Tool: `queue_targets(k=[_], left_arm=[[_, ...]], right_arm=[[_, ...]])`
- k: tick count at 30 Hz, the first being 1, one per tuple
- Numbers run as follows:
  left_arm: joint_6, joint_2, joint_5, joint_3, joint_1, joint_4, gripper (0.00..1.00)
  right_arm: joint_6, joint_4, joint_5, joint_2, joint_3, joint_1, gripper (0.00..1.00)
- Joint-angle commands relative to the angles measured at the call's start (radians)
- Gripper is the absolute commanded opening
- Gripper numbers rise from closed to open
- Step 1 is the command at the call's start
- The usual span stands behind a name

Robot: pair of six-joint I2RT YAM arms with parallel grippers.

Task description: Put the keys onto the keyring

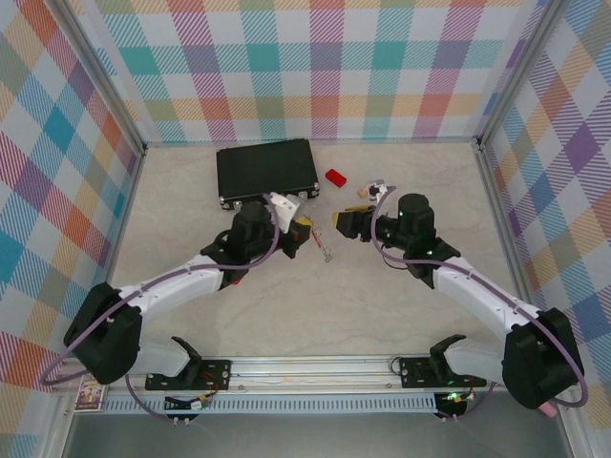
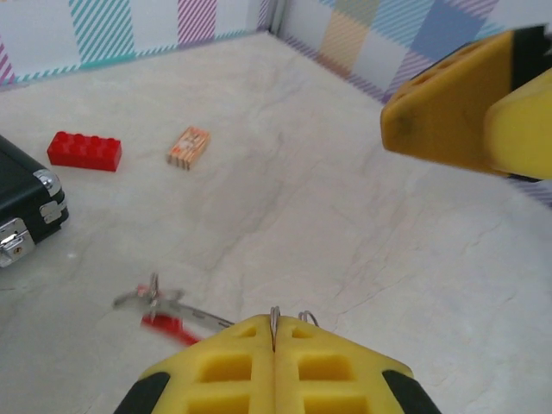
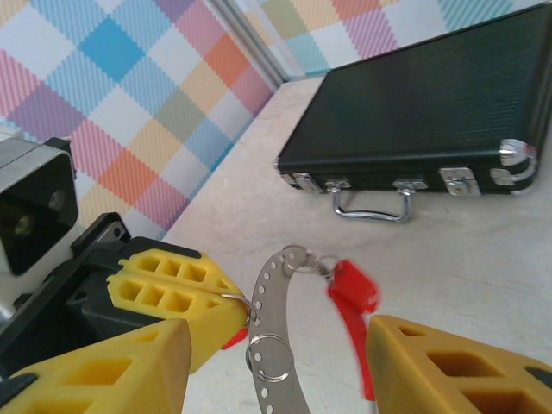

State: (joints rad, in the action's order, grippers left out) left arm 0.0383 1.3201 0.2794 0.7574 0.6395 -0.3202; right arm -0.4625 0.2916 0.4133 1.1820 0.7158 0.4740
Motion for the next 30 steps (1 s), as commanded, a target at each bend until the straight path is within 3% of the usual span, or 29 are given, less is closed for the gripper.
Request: queue_targets(k=[1,7,11,18,30], left_arm=[[0.092,-0.059,0.224,-0.048,-0.046,-0.223,0.0],[0.272,-0.077,0.414,-0.111,-0.128,-0.481,0.0],[0.352,-0.058,0.5,-0.108,-0.146,-0.587,0.0],[0.377,-0.068,0.509,-0.105,-0.146,-0.612,0.0],[0.399,-0.067,0.532,-0.102,-0.146,-0.638,0.0]], right_arm=[[0.001,0.069,0.117,0.012,0.028,0.012,0.54],[-0.02,0.33,0.217,0.024,-0.044,0.025,0.49],[-0.027,0.311,0.27,0.051,0.0,0.026,0.44],[-0.1,0.436,0.385,0.093,0.023,0.028,0.33],[-0.135,0.5,0.405,0.105,0.038,0.028,0.28]])
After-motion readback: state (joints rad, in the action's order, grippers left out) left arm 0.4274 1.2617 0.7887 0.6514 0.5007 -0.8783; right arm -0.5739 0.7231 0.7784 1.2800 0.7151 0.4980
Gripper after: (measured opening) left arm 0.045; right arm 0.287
